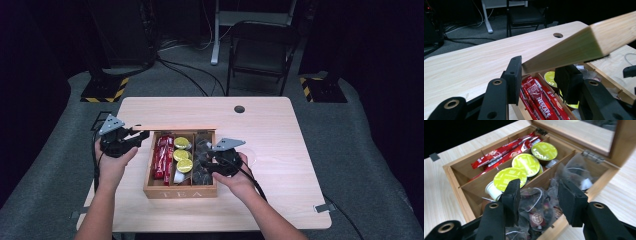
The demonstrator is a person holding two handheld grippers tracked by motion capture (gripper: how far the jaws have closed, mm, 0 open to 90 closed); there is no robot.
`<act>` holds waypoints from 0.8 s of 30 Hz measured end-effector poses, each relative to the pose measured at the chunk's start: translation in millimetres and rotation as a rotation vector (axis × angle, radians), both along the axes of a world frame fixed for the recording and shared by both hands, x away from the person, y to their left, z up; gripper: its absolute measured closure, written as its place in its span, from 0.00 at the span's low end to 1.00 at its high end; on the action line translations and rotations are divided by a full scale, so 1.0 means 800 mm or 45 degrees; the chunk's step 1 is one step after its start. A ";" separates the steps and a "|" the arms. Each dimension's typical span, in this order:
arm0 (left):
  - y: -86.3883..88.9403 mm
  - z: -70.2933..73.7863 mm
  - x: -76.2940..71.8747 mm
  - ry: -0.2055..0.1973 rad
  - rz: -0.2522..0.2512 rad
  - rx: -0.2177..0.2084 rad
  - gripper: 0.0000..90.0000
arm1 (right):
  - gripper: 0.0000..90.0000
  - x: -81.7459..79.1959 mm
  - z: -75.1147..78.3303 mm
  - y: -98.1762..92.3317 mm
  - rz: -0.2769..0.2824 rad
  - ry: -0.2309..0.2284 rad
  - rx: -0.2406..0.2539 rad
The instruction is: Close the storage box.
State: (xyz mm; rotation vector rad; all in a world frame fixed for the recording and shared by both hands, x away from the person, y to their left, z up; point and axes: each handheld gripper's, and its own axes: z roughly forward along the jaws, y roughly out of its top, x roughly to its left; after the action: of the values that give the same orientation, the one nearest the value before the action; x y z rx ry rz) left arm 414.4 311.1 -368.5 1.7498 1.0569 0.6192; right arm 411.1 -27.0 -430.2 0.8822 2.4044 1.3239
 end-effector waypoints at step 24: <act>-0.001 -0.001 -0.002 0.000 0.003 0.001 0.64 | 0.54 0.022 -0.036 0.024 -0.008 0.087 -0.011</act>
State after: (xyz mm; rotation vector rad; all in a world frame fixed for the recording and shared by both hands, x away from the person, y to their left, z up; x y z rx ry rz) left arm 412.5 310.5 -369.7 1.7494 1.0589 0.6212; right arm 428.6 -7.7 -458.7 0.9460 2.4544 1.3007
